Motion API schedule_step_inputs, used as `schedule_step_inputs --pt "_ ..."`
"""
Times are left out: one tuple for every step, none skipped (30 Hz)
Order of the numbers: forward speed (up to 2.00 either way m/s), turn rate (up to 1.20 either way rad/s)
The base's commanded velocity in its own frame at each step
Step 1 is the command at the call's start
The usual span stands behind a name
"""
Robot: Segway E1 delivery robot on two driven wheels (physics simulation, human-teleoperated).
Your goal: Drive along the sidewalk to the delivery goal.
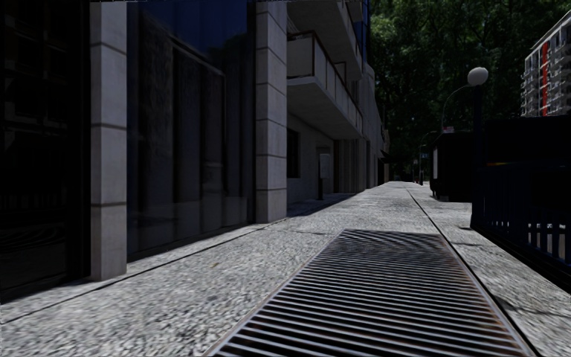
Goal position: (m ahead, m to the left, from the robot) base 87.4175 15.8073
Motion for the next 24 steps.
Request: schedule_step_inputs --pt "1.95 -0.61" --pt "1.95 -0.61" --pt "1.95 -0.61" --pt "1.95 -0.61" --pt "1.95 -0.61" --pt "1.95 -0.61" --pt "1.95 -0.61" --pt "1.95 -0.61" --pt "1.95 -0.61" --pt "1.95 -0.61" --pt "1.95 -0.61" --pt "1.95 -0.61" --pt "1.95 -0.61" --pt "1.95 -0.61" --pt "1.95 -0.61" --pt "1.95 -0.61" --pt "1.95 -0.61" --pt "1.95 -0.22" --pt "1.95 0.0" --pt "1.95 0.0" --pt "1.95 0.0" --pt "1.95 0.0" --pt "1.95 0.0" --pt "1.95 0.0"
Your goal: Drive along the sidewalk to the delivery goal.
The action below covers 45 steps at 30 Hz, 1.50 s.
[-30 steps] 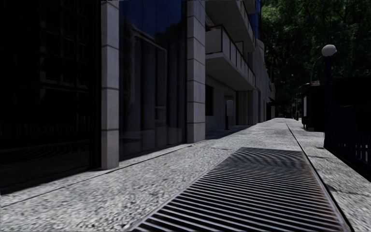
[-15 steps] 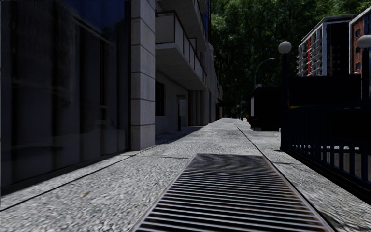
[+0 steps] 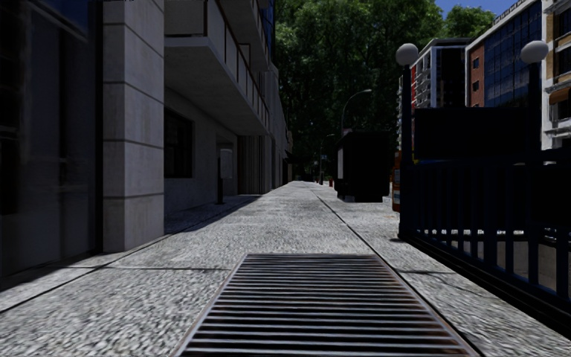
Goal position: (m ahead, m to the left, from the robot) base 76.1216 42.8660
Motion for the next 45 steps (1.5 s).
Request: schedule_step_inputs --pt "1.95 0.0" --pt "1.95 0.0" --pt "1.96 0.0" --pt "1.96 0.0" --pt "1.96 0.0" --pt "1.96 0.0" --pt "1.96 0.0" --pt "1.96 0.0" --pt "1.96 0.0" --pt "1.96 0.0" --pt "1.96 0.0" --pt "1.96 0.0" --pt "1.96 -0.02" --pt "1.96 -0.15" --pt "1.96 -0.22" --pt "1.96 -0.22" --pt "1.96 -0.31" --pt "1.96 -0.37" --pt "1.96 -0.39" --pt "1.96 -0.39" --pt "1.96 -0.39" --pt "1.96 -0.39" --pt "1.96 -0.39" --pt "1.96 -0.39" --pt "1.96 -0.39" --pt "1.96 -0.39" --pt "1.96 0.0" --pt "1.96 0.0" --pt "1.96 0.0" --pt "1.96 0.0" --pt "1.96 0.0" --pt "1.96 0.0" --pt "1.96 0.0" --pt "1.96 0.0" --pt "1.96 0.0" --pt "1.96 0.0" --pt "1.96 0.0" --pt "1.96 0.0" --pt "1.96 0.0" --pt "1.96 0.0" --pt "1.96 0.0" --pt "1.96 0.0" --pt "1.96 0.0" --pt "1.96 0.02" --pt "1.96 0.05"
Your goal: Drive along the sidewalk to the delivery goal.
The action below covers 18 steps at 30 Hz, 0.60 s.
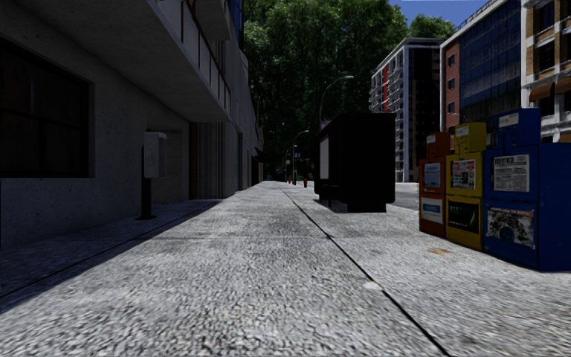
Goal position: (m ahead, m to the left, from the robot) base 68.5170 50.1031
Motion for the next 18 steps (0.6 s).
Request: schedule_step_inputs --pt "1.96 0.05" --pt "1.96 0.1" --pt "1.96 0.13" --pt "1.96 0.16" --pt "1.96 0.16" --pt "1.96 0.17" --pt "1.96 0.17" --pt "1.96 0.17" --pt "1.96 0.17" --pt "1.96 0.17" --pt "1.96 0.17" --pt "1.96 0.17" --pt "1.96 0.14" --pt "1.96 0.08" --pt "1.96 0.08" --pt "1.96 0.22" --pt "1.96 0.26" --pt "1.96 0.22"
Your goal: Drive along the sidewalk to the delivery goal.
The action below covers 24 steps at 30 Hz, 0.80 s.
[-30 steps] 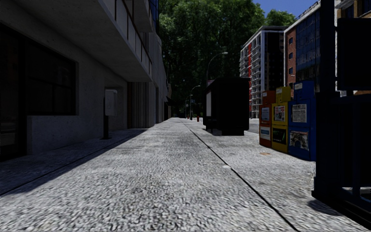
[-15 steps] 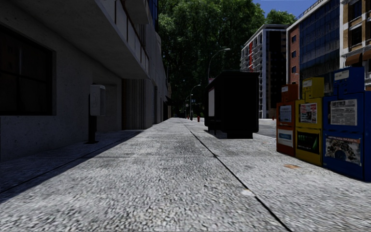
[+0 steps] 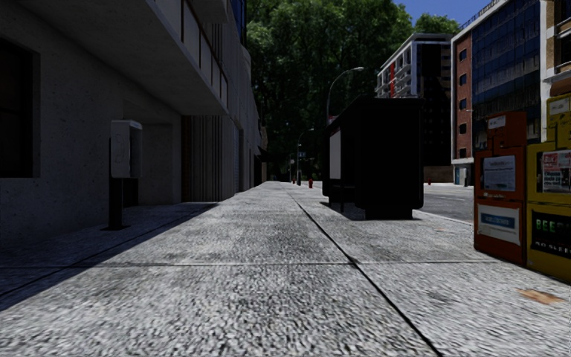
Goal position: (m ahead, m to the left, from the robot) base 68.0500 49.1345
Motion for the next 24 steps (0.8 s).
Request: schedule_step_inputs --pt "1.96 0.2" --pt "1.96 0.2" --pt "1.96 0.15" --pt "1.96 0.0" --pt "1.96 0.0" --pt "1.96 0.0" --pt "1.96 0.0" --pt "1.96 0.0" --pt "1.96 0.0" --pt "1.96 0.0" --pt "1.96 0.0" --pt "1.96 0.0" --pt "1.96 0.0" --pt "1.96 0.0" --pt "1.96 0.0" --pt "1.96 0.01" --pt "1.96 0.01" --pt "1.96 0.11" --pt "1.96 0.17" --pt "1.96 0.23" --pt "1.96 0.23" --pt "1.96 0.26" --pt "1.96 0.26" --pt "1.96 0.18"
